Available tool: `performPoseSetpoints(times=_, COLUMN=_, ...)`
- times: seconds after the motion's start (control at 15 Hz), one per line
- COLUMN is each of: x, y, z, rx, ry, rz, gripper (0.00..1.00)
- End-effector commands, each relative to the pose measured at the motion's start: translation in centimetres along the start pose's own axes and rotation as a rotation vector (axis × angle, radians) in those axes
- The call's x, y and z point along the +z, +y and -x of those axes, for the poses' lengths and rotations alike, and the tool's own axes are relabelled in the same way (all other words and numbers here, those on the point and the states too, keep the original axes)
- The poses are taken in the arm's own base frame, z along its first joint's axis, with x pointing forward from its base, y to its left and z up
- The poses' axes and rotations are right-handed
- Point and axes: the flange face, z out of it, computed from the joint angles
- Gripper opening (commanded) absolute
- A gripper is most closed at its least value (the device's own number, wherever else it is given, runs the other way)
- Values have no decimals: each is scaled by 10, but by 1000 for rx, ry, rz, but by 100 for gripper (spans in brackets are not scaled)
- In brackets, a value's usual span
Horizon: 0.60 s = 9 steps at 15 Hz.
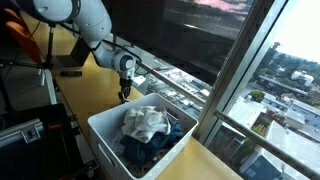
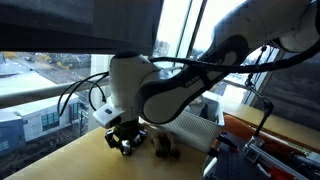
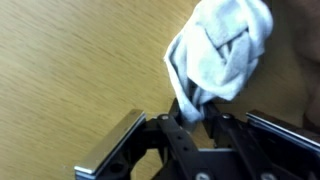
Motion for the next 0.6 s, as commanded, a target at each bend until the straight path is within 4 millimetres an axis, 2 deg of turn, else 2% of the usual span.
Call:
performPoseSetpoints(times=0.0, x=-9, y=2, z=-3, rx=-17, ry=-18, rz=-18, gripper=0)
performPoseSetpoints(times=0.13, x=-40, y=2, z=-18, rx=3, ry=-27, rz=11, gripper=0)
performPoseSetpoints(times=0.27, x=-85, y=-1, z=-34, rx=30, ry=-38, rz=66, gripper=1)
performPoseSetpoints(times=0.4, x=-127, y=-3, z=-37, rx=57, ry=-59, rz=132, gripper=1)
performPoseSetpoints(times=0.53, x=-174, y=-12, z=-20, rx=118, ry=-103, rz=194, gripper=1)
